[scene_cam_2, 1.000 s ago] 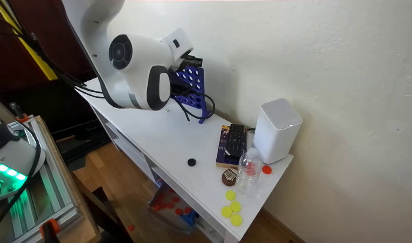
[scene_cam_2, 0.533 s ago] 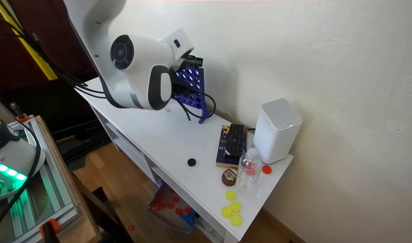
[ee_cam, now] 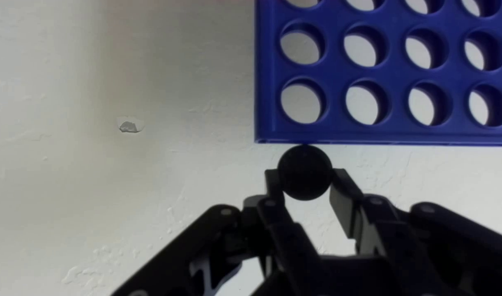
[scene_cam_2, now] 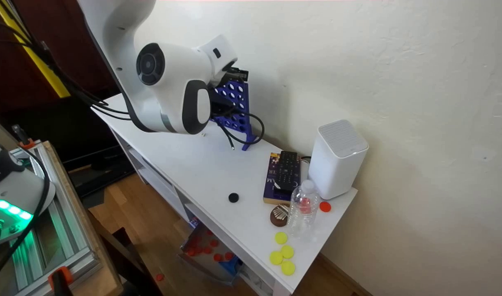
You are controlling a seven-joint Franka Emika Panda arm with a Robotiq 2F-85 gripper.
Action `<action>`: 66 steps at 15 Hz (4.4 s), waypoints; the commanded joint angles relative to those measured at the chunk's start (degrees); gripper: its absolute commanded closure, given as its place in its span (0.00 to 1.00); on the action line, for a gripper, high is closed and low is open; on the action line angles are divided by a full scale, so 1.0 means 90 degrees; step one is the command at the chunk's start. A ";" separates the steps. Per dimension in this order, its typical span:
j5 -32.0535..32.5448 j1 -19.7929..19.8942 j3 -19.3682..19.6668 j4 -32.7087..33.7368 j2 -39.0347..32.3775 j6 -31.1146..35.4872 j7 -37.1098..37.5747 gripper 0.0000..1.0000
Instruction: Put the black circle into the blue object
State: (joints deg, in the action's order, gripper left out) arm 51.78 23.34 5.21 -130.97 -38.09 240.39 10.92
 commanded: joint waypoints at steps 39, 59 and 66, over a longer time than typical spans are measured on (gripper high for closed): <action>0.0188 -0.0063 0.0282 -0.0338 0.0184 -0.0332 -0.0070 0.90; 0.0992 0.0112 0.0396 -0.0858 0.1109 -0.0447 0.0880 0.00; 0.1178 0.0140 0.0641 -0.1416 0.2462 -0.2043 0.1655 0.00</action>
State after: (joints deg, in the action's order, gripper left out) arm 58.98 24.06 9.84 -139.65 -23.66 229.53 22.10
